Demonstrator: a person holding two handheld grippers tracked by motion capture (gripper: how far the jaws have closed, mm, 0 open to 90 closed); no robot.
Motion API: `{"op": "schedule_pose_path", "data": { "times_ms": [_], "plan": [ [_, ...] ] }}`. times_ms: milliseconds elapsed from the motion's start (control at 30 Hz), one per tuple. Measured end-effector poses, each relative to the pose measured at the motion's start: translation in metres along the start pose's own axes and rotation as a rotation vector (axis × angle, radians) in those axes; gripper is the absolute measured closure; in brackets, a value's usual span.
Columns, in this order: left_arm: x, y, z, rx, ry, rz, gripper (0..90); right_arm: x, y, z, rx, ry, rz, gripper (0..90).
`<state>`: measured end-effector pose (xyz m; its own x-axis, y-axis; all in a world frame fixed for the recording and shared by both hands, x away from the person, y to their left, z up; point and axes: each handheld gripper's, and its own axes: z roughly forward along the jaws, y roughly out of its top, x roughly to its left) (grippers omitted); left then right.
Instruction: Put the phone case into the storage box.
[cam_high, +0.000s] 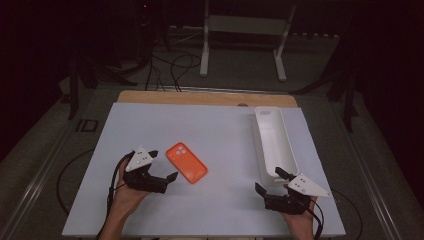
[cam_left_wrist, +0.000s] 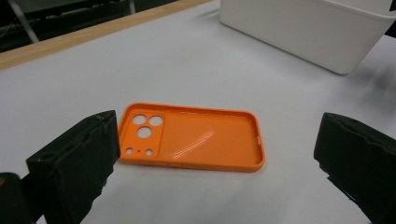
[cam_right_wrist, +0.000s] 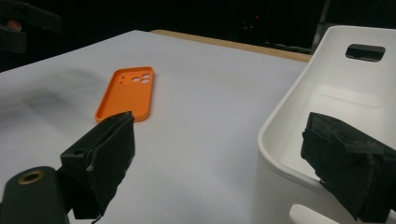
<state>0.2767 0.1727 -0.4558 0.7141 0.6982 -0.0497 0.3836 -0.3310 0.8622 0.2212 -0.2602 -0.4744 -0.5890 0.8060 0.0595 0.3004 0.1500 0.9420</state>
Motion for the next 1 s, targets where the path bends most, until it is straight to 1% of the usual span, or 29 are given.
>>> {"op": "schedule_pose_path", "data": {
  "times_ms": [167,633,900,1000],
  "plan": [
    [0.0,0.001,0.006,0.012,-0.019,-0.008,2.4,0.0,0.0,0.0,-0.001,-0.002,0.0,9.9],
    [-0.002,0.004,0.021,0.035,-0.035,-0.018,5.5,-0.001,0.0,-0.001,-0.001,-0.005,0.003,9.9],
    [-0.007,0.003,0.032,0.065,-0.009,-0.007,11.7,-0.001,-0.001,0.0,0.001,-0.005,0.002,10.0],
    [-0.009,0.003,0.034,0.065,-0.013,-0.002,15.5,-0.001,-0.001,0.0,0.004,-0.006,0.003,10.0]
  ]
}}
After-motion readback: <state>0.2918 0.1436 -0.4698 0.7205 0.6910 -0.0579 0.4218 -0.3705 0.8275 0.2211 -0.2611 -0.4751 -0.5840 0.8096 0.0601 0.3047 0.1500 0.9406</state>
